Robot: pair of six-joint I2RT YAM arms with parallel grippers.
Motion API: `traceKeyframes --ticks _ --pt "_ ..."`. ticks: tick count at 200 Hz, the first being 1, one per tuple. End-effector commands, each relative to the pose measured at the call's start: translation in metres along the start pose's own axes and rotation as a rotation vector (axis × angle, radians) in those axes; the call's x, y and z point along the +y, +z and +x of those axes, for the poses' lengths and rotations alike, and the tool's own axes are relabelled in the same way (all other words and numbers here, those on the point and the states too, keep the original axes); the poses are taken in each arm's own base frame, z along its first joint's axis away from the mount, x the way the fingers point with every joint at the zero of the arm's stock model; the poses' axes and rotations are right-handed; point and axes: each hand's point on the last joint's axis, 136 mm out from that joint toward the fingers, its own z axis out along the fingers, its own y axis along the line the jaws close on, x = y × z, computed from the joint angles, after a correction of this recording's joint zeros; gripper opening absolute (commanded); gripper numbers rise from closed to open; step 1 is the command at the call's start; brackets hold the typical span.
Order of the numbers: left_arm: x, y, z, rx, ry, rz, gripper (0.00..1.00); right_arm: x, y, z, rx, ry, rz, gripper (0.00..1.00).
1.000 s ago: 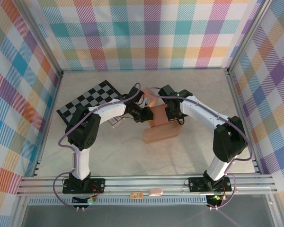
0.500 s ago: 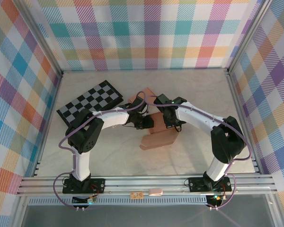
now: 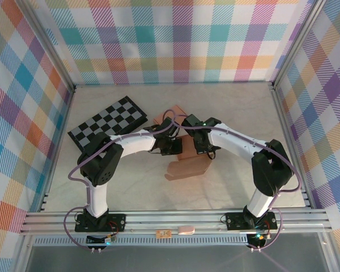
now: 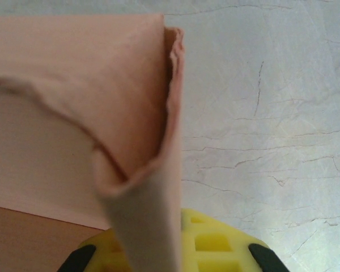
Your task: Fold the paper box
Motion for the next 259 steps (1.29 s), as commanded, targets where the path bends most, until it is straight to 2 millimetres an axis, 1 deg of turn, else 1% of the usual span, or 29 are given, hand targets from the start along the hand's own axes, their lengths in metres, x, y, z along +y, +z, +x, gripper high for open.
traceKeyframes --ticks 1,15,34,59,71,82,86,91,97,101,108,139,144,154,159,172,182,217,244,251,253,259 --pt "0.051 -0.005 0.026 0.050 0.006 -0.256 0.05 -0.014 -0.012 -0.009 -0.039 0.004 0.075 0.00" --pt "0.050 -0.004 0.029 0.062 -0.008 -0.240 0.17 -0.013 -0.010 -0.008 -0.036 0.006 0.077 0.00" --pt "0.037 -0.004 0.029 0.059 -0.009 -0.166 0.26 -0.013 -0.010 -0.006 -0.034 -0.001 0.079 0.00" --pt "0.024 -0.003 0.031 0.064 -0.017 -0.096 0.30 -0.013 -0.011 -0.005 -0.035 -0.001 0.081 0.00" --pt "0.024 -0.002 0.032 0.073 -0.019 -0.088 0.30 -0.013 -0.012 -0.006 -0.037 0.000 0.080 0.00" --pt "0.025 0.000 0.033 0.079 -0.020 -0.092 0.29 -0.013 -0.012 -0.006 -0.037 0.000 0.081 0.00" --pt "0.027 0.000 0.034 0.081 -0.021 -0.099 0.26 -0.013 -0.012 -0.006 -0.037 0.002 0.081 0.00" --pt "0.029 0.001 0.035 0.082 -0.022 -0.111 0.21 -0.013 -0.012 -0.006 -0.037 0.001 0.083 0.00" --pt "0.031 0.000 0.035 0.081 -0.021 -0.123 0.11 -0.014 -0.013 -0.006 -0.038 0.001 0.083 0.00" --pt "0.033 0.000 0.035 0.081 -0.018 -0.132 0.06 -0.013 -0.013 -0.006 -0.039 0.000 0.083 0.00" --pt "0.035 -0.001 0.035 0.079 -0.020 -0.142 0.00 -0.014 -0.013 -0.006 -0.040 0.001 0.082 0.00" --pt "0.034 -0.004 0.032 0.066 -0.012 -0.146 0.00 -0.013 -0.014 -0.005 -0.042 -0.005 0.079 0.00" --pt "0.032 -0.005 0.031 0.063 -0.009 -0.141 0.04 -0.012 -0.014 -0.005 -0.043 -0.006 0.079 0.00" --pt "0.028 -0.008 0.030 0.057 -0.006 -0.132 0.20 -0.011 -0.014 -0.005 -0.045 -0.008 0.075 0.00" --pt "0.026 -0.010 0.028 0.050 -0.003 -0.127 0.26 -0.011 -0.013 -0.005 -0.044 -0.011 0.076 0.00" --pt "0.020 -0.017 0.023 0.035 0.000 -0.110 0.36 -0.011 -0.013 -0.004 -0.043 -0.013 0.076 0.00" --pt "0.014 -0.022 0.019 0.020 0.000 -0.090 0.40 -0.011 -0.013 -0.004 -0.043 -0.015 0.076 0.00" --pt "-0.011 -0.039 0.005 -0.029 -0.005 0.016 0.48 -0.011 -0.012 -0.003 -0.040 -0.020 0.074 0.00" --pt "-0.031 -0.042 -0.004 -0.046 -0.005 0.120 0.51 -0.011 -0.011 -0.001 -0.033 -0.019 0.077 0.00" --pt "-0.032 -0.042 -0.003 -0.039 -0.005 0.131 0.51 -0.011 -0.011 -0.001 -0.034 -0.019 0.074 0.00" --pt "-0.036 -0.043 -0.008 -0.057 0.000 0.148 0.50 -0.011 -0.010 -0.001 -0.032 -0.020 0.075 0.00" --pt "-0.038 -0.043 -0.010 -0.063 0.002 0.153 0.50 -0.011 -0.010 -0.001 -0.031 -0.019 0.077 0.00"
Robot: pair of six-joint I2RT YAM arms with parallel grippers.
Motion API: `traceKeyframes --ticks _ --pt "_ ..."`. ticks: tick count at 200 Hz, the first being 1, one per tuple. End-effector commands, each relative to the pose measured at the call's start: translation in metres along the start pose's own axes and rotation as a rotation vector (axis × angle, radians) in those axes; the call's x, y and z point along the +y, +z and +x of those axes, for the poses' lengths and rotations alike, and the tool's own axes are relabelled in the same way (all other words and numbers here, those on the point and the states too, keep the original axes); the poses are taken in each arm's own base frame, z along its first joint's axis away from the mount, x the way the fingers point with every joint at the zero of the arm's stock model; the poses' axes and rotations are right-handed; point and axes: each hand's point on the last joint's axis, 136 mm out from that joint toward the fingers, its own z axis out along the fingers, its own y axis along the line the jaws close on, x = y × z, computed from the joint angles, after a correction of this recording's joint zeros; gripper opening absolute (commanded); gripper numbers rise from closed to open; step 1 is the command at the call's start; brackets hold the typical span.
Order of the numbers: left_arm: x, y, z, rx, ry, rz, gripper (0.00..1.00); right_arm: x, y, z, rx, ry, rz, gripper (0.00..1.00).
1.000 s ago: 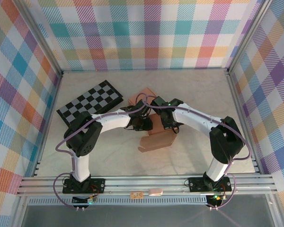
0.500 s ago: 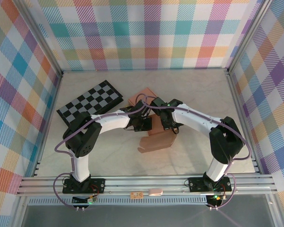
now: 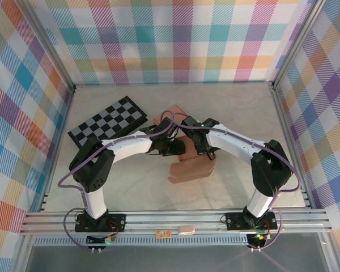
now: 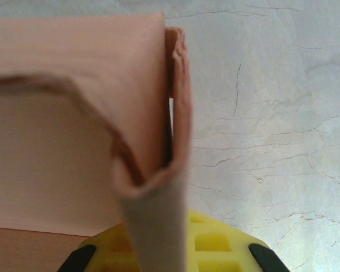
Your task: Fold the paper box
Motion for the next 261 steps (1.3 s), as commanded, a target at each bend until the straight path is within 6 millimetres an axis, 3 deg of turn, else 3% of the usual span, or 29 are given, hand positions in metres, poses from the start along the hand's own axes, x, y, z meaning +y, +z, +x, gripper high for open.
traceKeyframes --ticks 1,50,107,133,201,226,261 --pt "-0.025 -0.013 -0.016 -0.048 0.011 0.109 0.50 -0.006 -0.006 -0.002 -0.010 0.004 0.013 0.00" --pt "0.002 -0.007 -0.028 -0.069 -0.021 0.039 0.47 -0.005 -0.007 -0.002 -0.011 0.004 0.007 0.00" --pt "0.002 0.005 -0.035 -0.073 0.009 0.020 0.39 -0.003 -0.005 -0.002 -0.006 0.003 0.001 0.00" --pt "0.011 0.008 -0.031 -0.060 0.006 -0.028 0.33 -0.002 -0.005 -0.003 -0.006 0.002 -0.002 0.00" --pt "0.033 0.012 -0.023 -0.062 -0.003 -0.194 0.00 -0.003 -0.005 -0.004 -0.010 0.006 0.001 0.00" --pt "0.041 0.013 -0.017 -0.057 -0.026 -0.260 0.00 -0.001 -0.004 -0.003 -0.006 0.006 0.002 0.00" --pt "0.037 0.010 -0.015 -0.064 -0.029 -0.299 0.00 0.000 -0.003 -0.003 -0.002 0.005 0.007 0.00"
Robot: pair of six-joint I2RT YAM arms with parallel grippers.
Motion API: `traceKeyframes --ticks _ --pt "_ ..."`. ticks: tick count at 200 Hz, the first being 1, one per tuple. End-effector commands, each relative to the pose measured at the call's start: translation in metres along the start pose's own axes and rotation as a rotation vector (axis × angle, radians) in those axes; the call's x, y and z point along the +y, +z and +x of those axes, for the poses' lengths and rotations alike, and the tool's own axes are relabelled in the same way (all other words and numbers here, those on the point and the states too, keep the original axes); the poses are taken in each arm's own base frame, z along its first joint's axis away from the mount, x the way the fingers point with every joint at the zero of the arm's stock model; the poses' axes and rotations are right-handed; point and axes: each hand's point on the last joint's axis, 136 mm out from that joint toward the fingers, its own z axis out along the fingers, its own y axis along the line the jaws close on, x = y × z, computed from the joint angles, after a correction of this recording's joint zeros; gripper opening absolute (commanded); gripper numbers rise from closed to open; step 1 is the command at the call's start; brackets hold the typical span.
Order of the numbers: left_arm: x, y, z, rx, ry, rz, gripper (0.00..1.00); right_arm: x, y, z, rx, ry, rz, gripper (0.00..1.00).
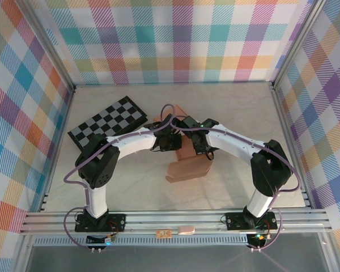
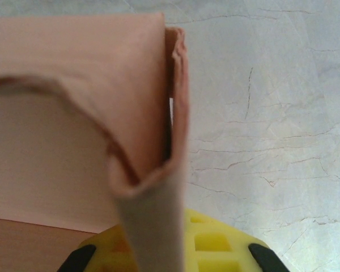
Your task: Fold the paper box
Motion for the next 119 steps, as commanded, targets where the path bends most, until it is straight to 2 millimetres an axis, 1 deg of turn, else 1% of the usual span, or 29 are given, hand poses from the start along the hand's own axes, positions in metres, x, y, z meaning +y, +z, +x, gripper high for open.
traceKeyframes --ticks 1,3,12,18,34,48,65,86,109,119 --pt "0.026 0.004 0.011 0.028 -0.001 -0.151 0.00 -0.005 -0.003 0.000 0.005 -0.008 0.031 0.00" --pt "0.025 0.004 0.011 0.028 -0.001 -0.150 0.01 -0.005 -0.003 -0.001 0.005 -0.009 0.030 0.00" --pt "0.021 0.000 0.008 0.015 -0.005 -0.134 0.19 -0.005 -0.003 -0.001 0.003 -0.008 0.028 0.00" --pt "0.017 -0.004 0.005 0.001 -0.009 -0.116 0.25 -0.004 -0.003 -0.001 0.004 -0.009 0.026 0.00" --pt "0.003 -0.018 -0.003 -0.026 -0.010 -0.056 0.39 -0.004 -0.003 -0.001 0.005 -0.007 0.025 0.00" --pt "-0.010 -0.030 -0.010 -0.050 -0.011 0.008 0.47 -0.004 -0.003 -0.001 0.004 -0.006 0.023 0.00" --pt "-0.026 -0.039 -0.016 -0.063 -0.020 0.108 0.53 -0.003 -0.002 0.000 0.008 -0.003 0.021 0.00" --pt "-0.029 -0.037 -0.017 -0.046 -0.027 0.149 0.54 -0.002 -0.001 0.001 0.012 -0.003 0.017 0.00" --pt "-0.029 -0.031 -0.017 -0.025 -0.030 0.175 0.49 -0.001 -0.001 0.002 0.015 -0.007 0.014 0.00" --pt "-0.025 -0.028 -0.015 -0.014 -0.027 0.158 0.47 -0.001 -0.001 0.001 0.013 -0.007 0.013 0.00"
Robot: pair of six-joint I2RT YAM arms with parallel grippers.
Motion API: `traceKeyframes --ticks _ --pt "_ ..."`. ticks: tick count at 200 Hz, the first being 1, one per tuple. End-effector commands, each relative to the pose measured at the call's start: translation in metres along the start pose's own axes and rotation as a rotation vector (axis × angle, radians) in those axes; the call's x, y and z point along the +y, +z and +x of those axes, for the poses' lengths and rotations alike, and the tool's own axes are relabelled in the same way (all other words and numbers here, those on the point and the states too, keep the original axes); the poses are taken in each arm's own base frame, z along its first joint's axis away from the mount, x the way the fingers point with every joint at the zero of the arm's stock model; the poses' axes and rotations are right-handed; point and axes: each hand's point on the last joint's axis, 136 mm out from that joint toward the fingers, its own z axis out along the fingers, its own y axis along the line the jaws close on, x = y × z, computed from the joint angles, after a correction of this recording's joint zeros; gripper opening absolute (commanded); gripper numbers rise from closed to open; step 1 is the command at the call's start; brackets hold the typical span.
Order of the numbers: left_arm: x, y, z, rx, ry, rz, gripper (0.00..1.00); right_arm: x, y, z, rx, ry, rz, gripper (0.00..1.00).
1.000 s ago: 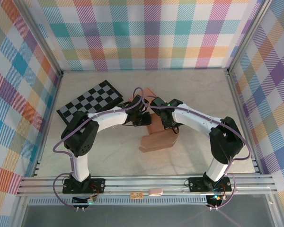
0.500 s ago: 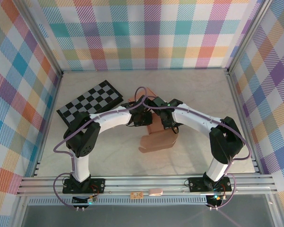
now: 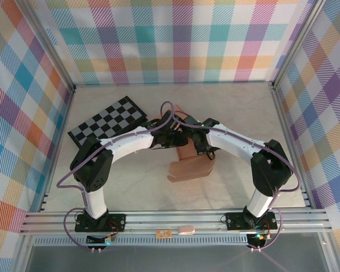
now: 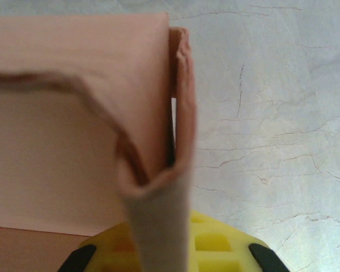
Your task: Fold the paper box
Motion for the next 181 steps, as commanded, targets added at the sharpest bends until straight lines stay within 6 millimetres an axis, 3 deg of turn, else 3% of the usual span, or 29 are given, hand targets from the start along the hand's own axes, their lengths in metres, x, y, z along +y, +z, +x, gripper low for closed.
traceKeyframes --ticks 1,98,133,161,181 --pt "-0.002 0.000 -0.001 0.019 -0.002 0.041 0.47 0.002 -0.001 0.000 0.008 -0.005 0.000 0.00" --pt "0.032 0.020 0.003 0.024 0.021 -0.089 0.34 0.003 -0.001 -0.001 0.014 0.002 -0.014 0.00" --pt "0.040 0.024 0.003 0.017 0.021 -0.114 0.22 0.003 -0.002 -0.002 0.012 0.004 -0.019 0.00" --pt "0.045 0.029 0.004 0.023 0.021 -0.133 0.01 0.004 -0.001 -0.002 0.014 0.004 -0.021 0.00" --pt "0.052 0.030 0.006 0.028 0.015 -0.172 0.00 0.004 -0.002 -0.002 0.017 0.004 -0.021 0.00"
